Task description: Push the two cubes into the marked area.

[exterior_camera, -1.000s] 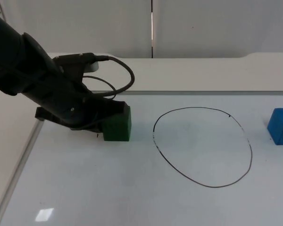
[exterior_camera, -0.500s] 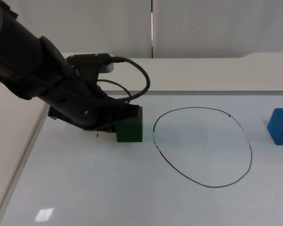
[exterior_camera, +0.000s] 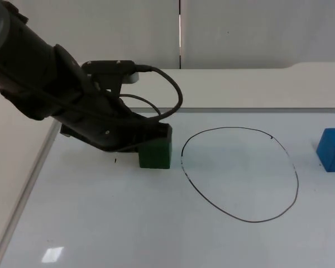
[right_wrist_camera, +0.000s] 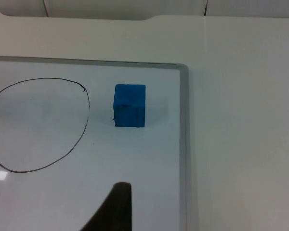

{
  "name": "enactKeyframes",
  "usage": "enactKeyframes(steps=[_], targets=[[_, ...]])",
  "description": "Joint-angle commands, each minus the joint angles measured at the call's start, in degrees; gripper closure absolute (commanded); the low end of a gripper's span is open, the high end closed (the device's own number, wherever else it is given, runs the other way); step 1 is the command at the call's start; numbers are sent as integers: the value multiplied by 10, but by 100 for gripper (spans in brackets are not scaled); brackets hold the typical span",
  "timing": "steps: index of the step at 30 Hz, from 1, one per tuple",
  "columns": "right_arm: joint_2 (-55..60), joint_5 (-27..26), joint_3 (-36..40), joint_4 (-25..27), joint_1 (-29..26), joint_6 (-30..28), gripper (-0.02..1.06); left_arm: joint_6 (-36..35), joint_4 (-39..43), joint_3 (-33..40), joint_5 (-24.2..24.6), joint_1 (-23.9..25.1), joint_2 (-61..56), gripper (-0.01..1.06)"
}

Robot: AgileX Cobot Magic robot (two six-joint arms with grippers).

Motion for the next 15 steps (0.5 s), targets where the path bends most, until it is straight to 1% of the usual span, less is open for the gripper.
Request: enactKeyframes(steps=[1,4,8,15], targets=[[-2,-3,1,-2,-3,-2,-1,0,-3,-2,-18,-13,0,103],[-2,-3,1,-2,-3,-2,-1,0,-3,-2,-27,-19,0,103],[-2,-3,1,-2,-3,-2,-1,0,-3,-2,-27,-30,0,103],[-2,-3,1,-2,-3,-2,-1,0,-3,-2,-27,-31,0,103]])
